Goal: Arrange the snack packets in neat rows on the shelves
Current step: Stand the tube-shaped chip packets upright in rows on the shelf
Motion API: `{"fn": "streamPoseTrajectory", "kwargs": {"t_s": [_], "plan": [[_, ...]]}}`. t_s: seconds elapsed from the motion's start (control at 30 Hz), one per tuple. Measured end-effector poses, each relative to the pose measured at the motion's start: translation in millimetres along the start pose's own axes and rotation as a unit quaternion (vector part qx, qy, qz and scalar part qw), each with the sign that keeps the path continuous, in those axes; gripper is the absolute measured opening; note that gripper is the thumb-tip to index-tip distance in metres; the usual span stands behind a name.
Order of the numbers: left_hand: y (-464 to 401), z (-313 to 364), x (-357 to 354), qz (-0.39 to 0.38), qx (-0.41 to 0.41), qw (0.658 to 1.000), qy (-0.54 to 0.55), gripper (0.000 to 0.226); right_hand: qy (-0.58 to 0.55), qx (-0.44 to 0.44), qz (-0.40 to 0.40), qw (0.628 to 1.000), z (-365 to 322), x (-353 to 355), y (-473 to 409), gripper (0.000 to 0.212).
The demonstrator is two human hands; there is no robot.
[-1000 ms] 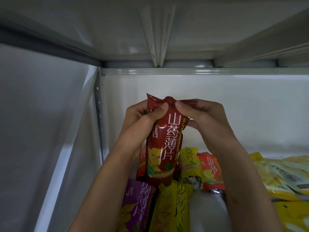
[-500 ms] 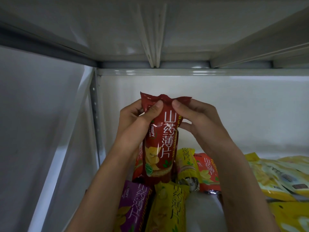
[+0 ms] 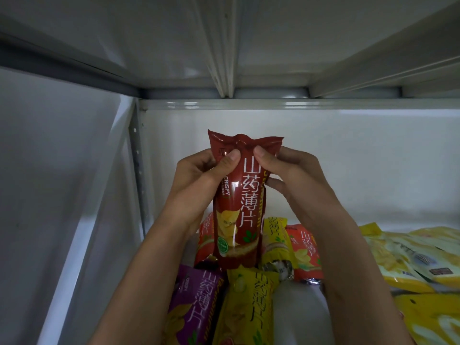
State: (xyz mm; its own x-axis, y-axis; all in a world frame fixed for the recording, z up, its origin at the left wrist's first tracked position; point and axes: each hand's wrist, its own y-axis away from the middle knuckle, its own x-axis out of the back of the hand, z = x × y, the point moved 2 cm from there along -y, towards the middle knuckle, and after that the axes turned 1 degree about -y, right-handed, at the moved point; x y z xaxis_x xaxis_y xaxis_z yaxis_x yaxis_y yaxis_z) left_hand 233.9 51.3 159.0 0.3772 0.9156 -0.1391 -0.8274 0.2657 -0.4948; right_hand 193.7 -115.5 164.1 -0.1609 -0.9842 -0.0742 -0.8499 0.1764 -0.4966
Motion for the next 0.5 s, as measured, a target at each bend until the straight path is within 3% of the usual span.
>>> {"fn": "streamPoseTrajectory", "kwargs": {"t_s": [0.1,0.23,0.37,0.5], "plan": [[0.2,-0.2,0.4,0.009,-0.013,1.000,-0.006,0.028,0.001,-0.020,-0.029,0.999,2.2,-0.8,0.5,0.025],[-0.5,-0.3,-2.2,-0.018,0.025,1.000,0.005,0.049,0.004,-0.003,0.013,1.000,2.8,1.9,0.0,0.021],[-0.8,-1.0,-3.1,-0.079,0.062,0.994,0.040,0.036,0.000,0.012,0.040,0.999,4.1,3.5,-0.6,0.021],[-1.1,-1.0,1.6,-0.054,0.031,0.998,0.021,0.025,-0.008,0.000,0.003,1.000,4.6,3.6,-2.0,0.033]]}}
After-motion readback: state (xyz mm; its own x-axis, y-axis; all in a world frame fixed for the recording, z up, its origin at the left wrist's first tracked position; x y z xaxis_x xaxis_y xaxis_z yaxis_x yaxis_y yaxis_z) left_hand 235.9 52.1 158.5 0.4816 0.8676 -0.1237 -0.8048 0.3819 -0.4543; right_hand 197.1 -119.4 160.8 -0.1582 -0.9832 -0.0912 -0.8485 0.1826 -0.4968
